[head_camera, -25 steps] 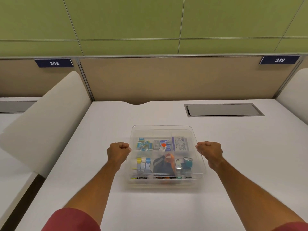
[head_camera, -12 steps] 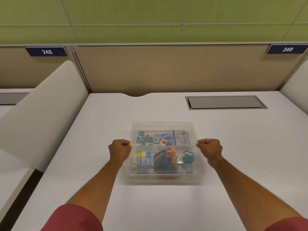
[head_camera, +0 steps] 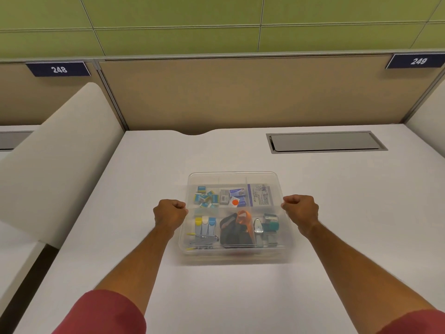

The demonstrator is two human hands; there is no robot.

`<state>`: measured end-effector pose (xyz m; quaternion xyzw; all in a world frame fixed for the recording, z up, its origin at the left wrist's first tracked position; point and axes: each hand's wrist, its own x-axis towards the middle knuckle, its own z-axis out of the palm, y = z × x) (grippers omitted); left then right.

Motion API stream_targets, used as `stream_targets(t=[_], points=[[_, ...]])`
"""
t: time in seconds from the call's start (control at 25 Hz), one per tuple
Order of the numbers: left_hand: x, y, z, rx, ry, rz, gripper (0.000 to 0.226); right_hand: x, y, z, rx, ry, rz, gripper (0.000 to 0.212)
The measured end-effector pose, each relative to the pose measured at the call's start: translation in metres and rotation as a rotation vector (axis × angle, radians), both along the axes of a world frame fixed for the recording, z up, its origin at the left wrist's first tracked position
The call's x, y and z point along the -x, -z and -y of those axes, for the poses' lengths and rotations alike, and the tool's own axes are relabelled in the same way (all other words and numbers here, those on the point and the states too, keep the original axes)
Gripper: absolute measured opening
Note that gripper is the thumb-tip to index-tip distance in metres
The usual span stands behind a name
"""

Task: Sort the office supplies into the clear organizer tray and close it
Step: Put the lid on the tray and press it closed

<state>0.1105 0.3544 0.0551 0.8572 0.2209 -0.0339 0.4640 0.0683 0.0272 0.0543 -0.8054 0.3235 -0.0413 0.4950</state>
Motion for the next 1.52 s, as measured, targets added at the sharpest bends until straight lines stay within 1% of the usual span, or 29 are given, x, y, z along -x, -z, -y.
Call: stream_targets(t=[0.32,0.44,0.64,0.8,1.08,1.24,1.4,1.52], points=[[-0.002,-0.004,0.002,-0.058,0.041,-0.026,0.014,-0.003,-0.001,0.001,0.012,-0.066,-0.033,0.034],[-0.003,-0.007,0.002,-0.057,0.012,-0.043,0.017,-0.003,-0.002,0.001,0.014,-0.063,-0.044,0.034],[-0.004,-0.009,0.006,-0.076,0.002,-0.068,0.012,-0.005,-0.004,0.002,0.019,-0.041,-0.077,0.032],[-0.006,-0.011,0.01,-0.119,-0.01,-0.09,0.008,-0.005,-0.004,0.0,0.056,-0.074,-0.111,0.038],[-0.006,-0.009,0.01,-0.067,-0.029,-0.067,0.02,-0.004,-0.004,0.001,0.077,-0.098,-0.123,0.04],[-0.004,-0.007,0.008,-0.054,-0.031,-0.083,0.017,-0.005,-0.003,0.001,0.071,-0.107,-0.114,0.041],[-0.004,-0.007,0.003,-0.087,0.029,-0.111,0.016,-0.005,-0.001,0.003,0.077,-0.127,-0.13,0.042],[-0.002,-0.005,0.001,-0.095,0.033,-0.121,0.015,-0.005,0.003,0.004,0.069,-0.13,-0.139,0.044]])
